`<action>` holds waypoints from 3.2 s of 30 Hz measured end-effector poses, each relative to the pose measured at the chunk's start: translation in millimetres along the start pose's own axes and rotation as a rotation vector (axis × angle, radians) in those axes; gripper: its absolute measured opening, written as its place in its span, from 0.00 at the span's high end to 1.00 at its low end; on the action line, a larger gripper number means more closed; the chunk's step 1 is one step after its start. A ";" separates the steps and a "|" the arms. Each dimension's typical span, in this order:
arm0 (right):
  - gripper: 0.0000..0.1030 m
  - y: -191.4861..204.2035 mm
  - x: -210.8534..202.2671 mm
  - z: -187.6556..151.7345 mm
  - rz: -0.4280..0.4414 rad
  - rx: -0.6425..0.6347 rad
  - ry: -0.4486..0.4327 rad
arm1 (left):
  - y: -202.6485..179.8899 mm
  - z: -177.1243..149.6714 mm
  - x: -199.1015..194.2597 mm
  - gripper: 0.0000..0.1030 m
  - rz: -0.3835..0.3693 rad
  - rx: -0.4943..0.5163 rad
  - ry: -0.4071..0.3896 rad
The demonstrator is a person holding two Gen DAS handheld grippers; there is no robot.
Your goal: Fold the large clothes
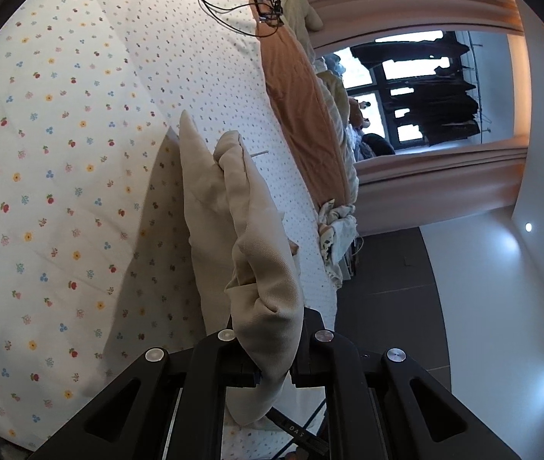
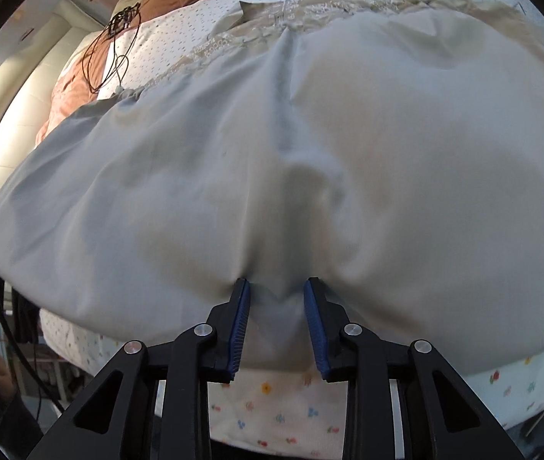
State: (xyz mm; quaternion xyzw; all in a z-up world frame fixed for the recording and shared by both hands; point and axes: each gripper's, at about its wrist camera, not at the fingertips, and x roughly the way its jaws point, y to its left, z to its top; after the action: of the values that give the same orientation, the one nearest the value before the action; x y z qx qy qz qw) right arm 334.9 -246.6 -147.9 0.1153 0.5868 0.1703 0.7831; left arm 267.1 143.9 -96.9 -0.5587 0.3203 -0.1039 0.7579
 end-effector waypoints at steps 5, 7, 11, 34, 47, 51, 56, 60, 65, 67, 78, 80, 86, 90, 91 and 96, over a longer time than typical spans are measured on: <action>0.82 -5.7 11.0 27.7 -0.015 0.018 -0.018 | 3.9 4.5 1.1 0.91 -0.002 -0.021 -0.004; 0.82 -6.1 14.3 39.9 -0.021 0.021 -0.027 | 8.8 4.0 0.4 0.91 0.000 -0.035 -0.009; 0.82 -6.1 19.4 61.9 -0.031 0.026 -0.036 | 19.9 5.6 -1.5 0.91 0.004 -0.065 -0.010; 0.82 2.1 49.1 159.1 -0.074 -0.012 -0.114 | 57.1 -6.8 -20.0 0.91 -0.008 -0.189 -0.035; 0.57 11.1 -23.2 94.3 -0.023 -0.087 -0.183 | -21.2 -5.5 -3.4 0.91 -0.058 -0.038 -0.001; 0.57 -1.6 -43.1 67.5 0.053 -0.039 -0.183 | -46.8 -4.4 5.5 0.91 -0.089 0.011 0.020; 0.57 -10.8 -55.6 36.4 0.127 0.016 -0.167 | -75.1 -4.8 18.3 0.91 -0.123 0.064 0.050; 0.57 -14.7 -53.3 15.4 0.178 0.050 -0.136 | -96.6 -5.9 29.4 0.91 -0.135 0.109 0.074; 0.57 -15.2 -32.7 -3.4 0.151 0.050 -0.094 | -123.9 -11.3 47.3 0.91 -0.146 0.158 0.106; 0.57 -20.5 -21.2 -8.5 0.156 0.076 -0.069 | -136.1 -14.5 54.9 0.91 -0.147 0.189 0.121; 0.66 -27.6 8.8 -12.4 0.197 0.097 -0.023 | -187.9 -54.7 121.8 0.91 -0.157 0.310 0.257; 0.68 -33.7 8.3 -12.6 0.231 0.119 -0.014 | -197.3 -62.6 134.7 0.91 -0.164 0.323 0.282; 0.69 -60.6 -17.0 -16.7 0.326 0.203 -0.074 | -224.6 -84.6 179.3 0.91 -0.128 0.371 0.355; 0.69 -92.7 -56.5 -24.4 0.307 0.234 -0.161 | -234.6 -100.9 214.4 0.91 -0.126 0.366 0.423; 0.69 -102.5 -65.5 -26.9 0.298 0.251 -0.181 | -235.2 -106.0 225.9 0.91 -0.119 0.363 0.442; 0.69 -163.3 -106.9 -46.6 0.250 0.375 -0.270 | -230.5 -136.9 277.2 0.91 -0.083 0.329 0.537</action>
State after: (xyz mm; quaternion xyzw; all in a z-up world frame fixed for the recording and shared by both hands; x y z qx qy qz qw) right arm 284.7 -440.0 -129.3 0.3518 0.4794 0.1370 0.7922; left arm 445.3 -187.3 -12.1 -0.3939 0.4648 -0.3290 0.7215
